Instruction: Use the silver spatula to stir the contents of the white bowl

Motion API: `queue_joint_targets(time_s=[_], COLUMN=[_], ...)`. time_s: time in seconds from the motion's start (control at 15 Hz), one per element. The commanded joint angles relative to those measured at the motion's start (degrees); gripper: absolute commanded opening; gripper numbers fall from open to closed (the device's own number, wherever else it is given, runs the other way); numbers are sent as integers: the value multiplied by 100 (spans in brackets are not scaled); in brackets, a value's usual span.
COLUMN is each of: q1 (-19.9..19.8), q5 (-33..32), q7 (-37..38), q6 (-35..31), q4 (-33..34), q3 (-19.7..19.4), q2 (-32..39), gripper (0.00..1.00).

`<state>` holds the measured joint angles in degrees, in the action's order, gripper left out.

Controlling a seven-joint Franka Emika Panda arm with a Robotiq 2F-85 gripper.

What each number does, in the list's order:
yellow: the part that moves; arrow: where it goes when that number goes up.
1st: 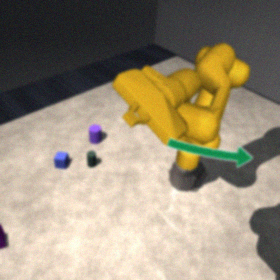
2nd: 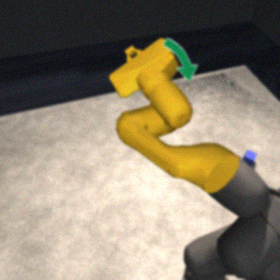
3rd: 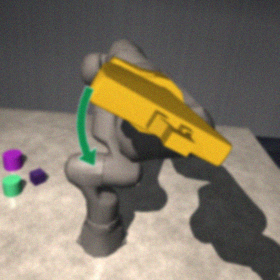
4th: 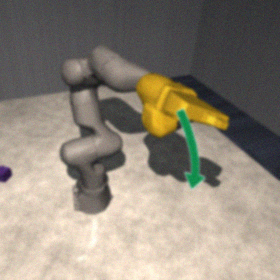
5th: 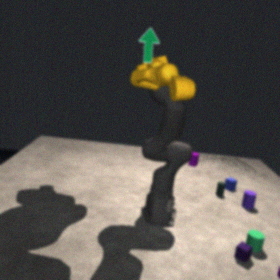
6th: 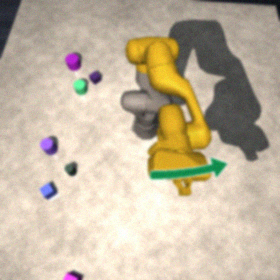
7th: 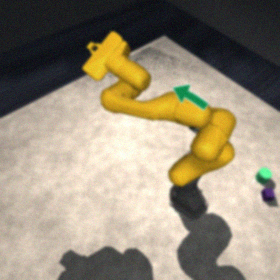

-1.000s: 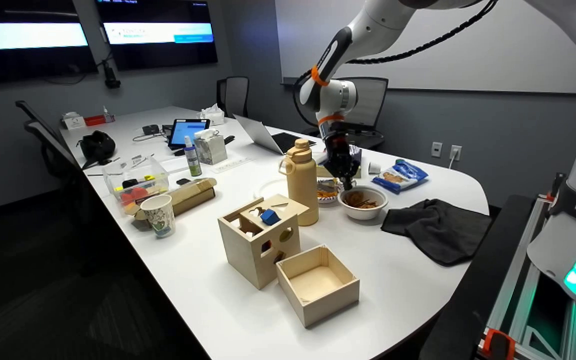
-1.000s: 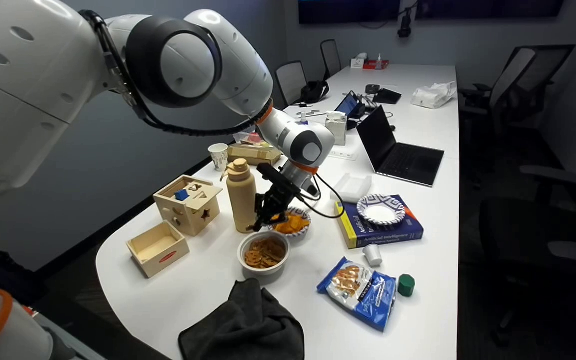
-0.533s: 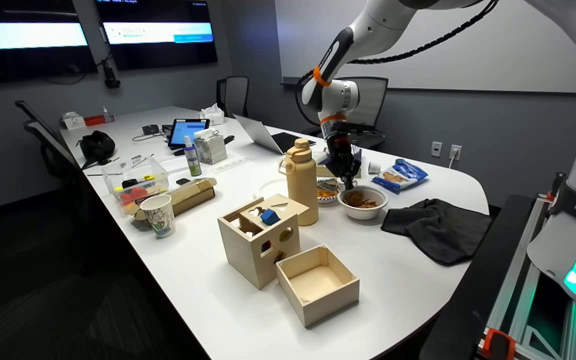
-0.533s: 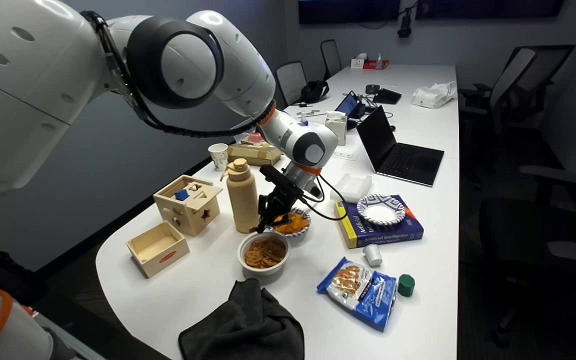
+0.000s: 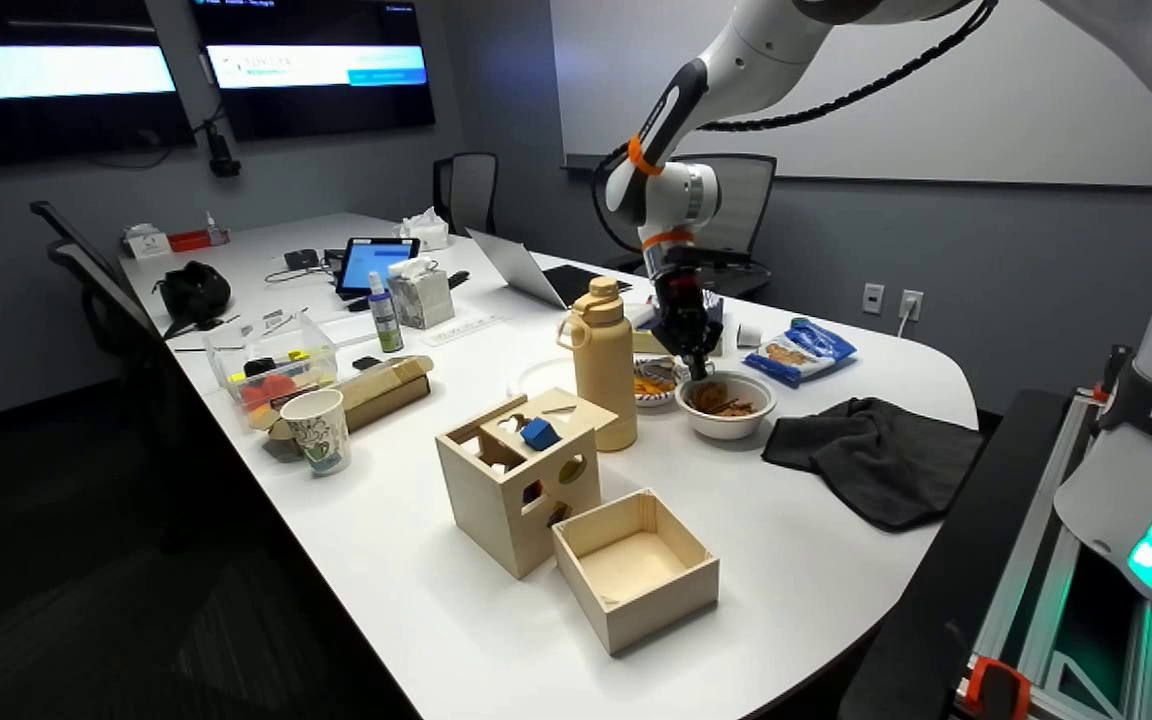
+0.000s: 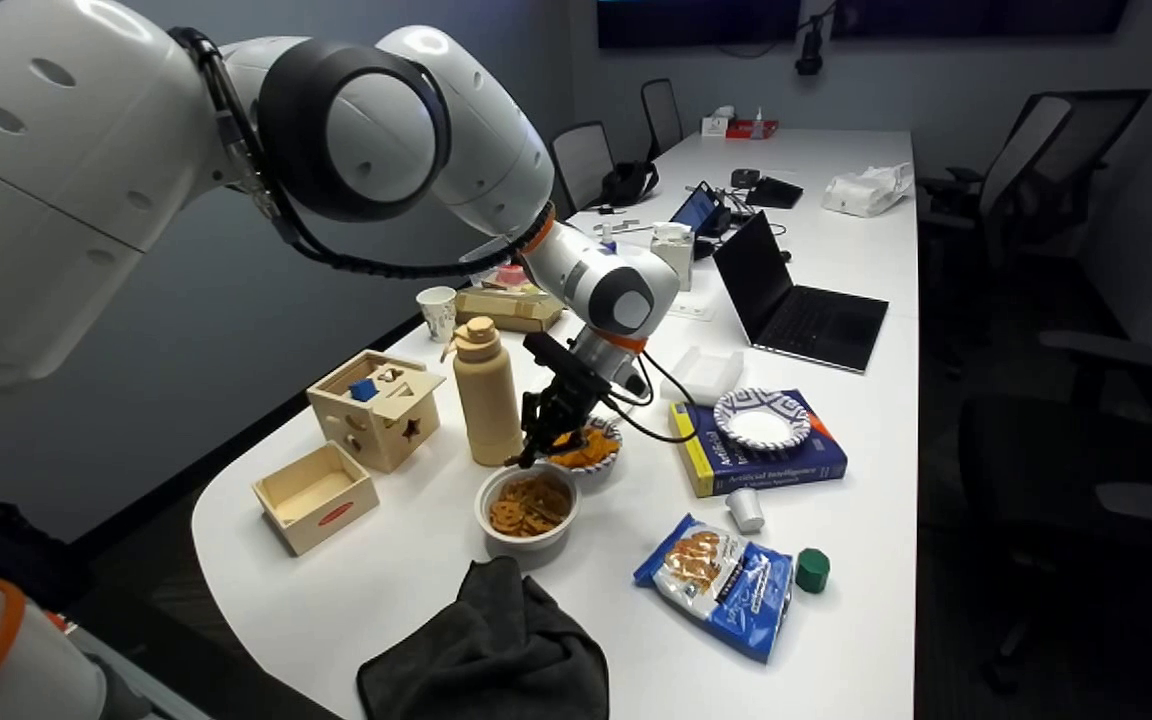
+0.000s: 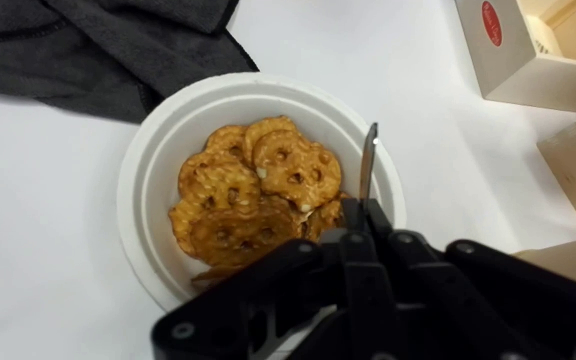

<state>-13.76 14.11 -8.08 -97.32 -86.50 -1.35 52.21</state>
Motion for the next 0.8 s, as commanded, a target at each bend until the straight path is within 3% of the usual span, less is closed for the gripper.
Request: queue_joint_targets(time_s=[0.0, 0.07, 0.13, 0.27, 0.33, 0.73], q1=[2, 5, 0, 0, -4, -36], q5=[24, 8, 7, 5, 2, 8], q7=[52, 43, 43, 50, 54, 59], q6=[0, 29, 38, 49, 50, 49], q4=[172, 189, 196, 224, 232, 182], q3=[-15, -15, -18, -19, -26, -77], q2=[101, 105, 102, 107, 107, 70], gripper=[1, 6, 30, 33, 40, 87])
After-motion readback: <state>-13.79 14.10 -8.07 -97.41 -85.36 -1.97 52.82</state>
